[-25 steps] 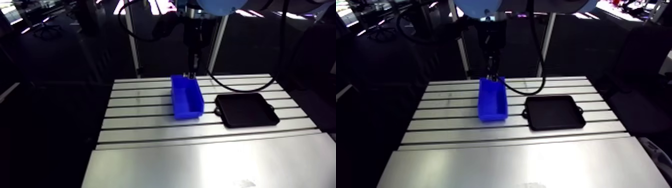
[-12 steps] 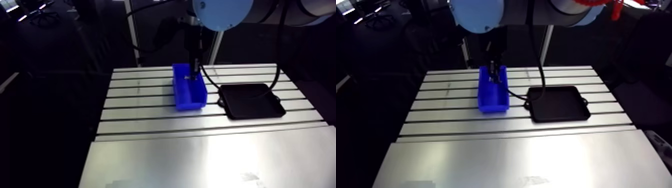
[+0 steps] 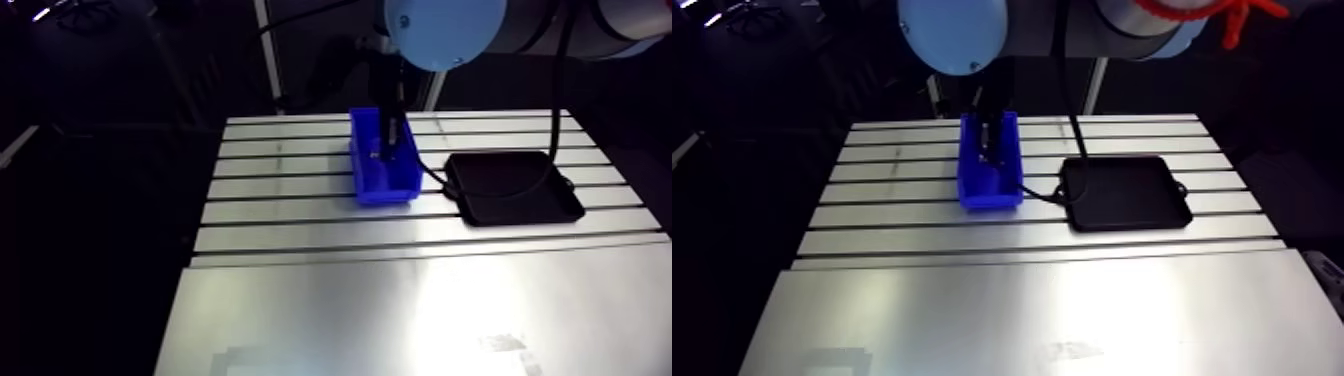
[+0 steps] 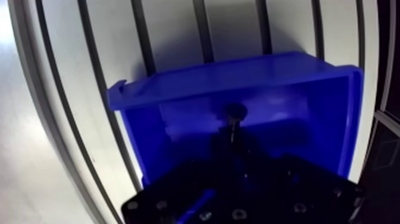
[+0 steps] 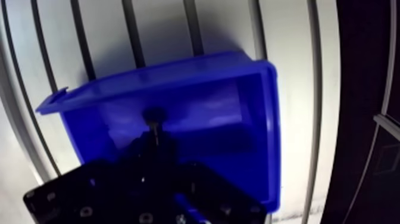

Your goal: Pick up the M10 bolt from the tray and put it into the blue bin.

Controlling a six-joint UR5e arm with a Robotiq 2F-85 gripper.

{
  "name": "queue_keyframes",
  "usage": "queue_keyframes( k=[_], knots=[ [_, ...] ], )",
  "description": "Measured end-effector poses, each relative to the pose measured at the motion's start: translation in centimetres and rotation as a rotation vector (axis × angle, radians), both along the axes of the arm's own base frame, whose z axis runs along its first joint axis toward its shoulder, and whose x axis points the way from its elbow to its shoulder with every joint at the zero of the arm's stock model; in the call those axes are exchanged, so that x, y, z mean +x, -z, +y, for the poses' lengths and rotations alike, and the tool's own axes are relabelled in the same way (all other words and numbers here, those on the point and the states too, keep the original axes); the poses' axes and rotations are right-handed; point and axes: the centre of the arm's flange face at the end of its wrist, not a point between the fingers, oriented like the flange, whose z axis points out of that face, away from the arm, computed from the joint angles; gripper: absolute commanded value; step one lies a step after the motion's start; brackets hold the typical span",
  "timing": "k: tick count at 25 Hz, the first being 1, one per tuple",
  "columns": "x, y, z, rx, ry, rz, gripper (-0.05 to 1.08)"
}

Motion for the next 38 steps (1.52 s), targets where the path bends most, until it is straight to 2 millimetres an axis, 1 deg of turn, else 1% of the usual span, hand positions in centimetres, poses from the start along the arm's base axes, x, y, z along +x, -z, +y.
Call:
queue_keyframes(
  k=[7,10,12,13,15,16,17,18,20,22,24,25,28,31,34,38],
  knots=[
    [0.1,0.9,-0.1,0.01,-0.004,0.005,1.0],
    [0.1,1.1,0.0,0.017,-0.006,0.005,0.98],
    [0.1,1.2,0.0,0.019,-0.006,0.004,0.95],
    [0.1,1.2,0.0,0.02,-0.006,0.004,0.9],
    [0.1,1.2,0.0,0.021,-0.006,0.004,0.86],
    [0.1,1.2,0.0,0.021,-0.006,0.004,0.79],
    [0.1,1.2,0.0,0.021,-0.005,0.004,0.75],
    [0.1,1.2,0.0,0.021,-0.004,0.004,0.68],
    [0.1,1.3,0.0,0.022,-0.004,0.004,0.46],
    [0.1,1.2,0.0,0.022,-0.003,0.005,0.27],
    [0.1,1.1,0.0,0.023,-0.002,0.007,0.05],
    [0.1,1.0,0.0,0.023,-0.002,0.009,0.01],
    [0.0,0.5,0.1,0.025,0.001,0.018,0.01],
    [0.0,-0.4,0.1,0.026,0.002,0.033,0.01],
    [0.0,-2.2,0.1,0.028,0.002,0.056,0.01],
    [0.1,-5.2,0.0,0.027,0.019,0.062,0.01]
  ],
)
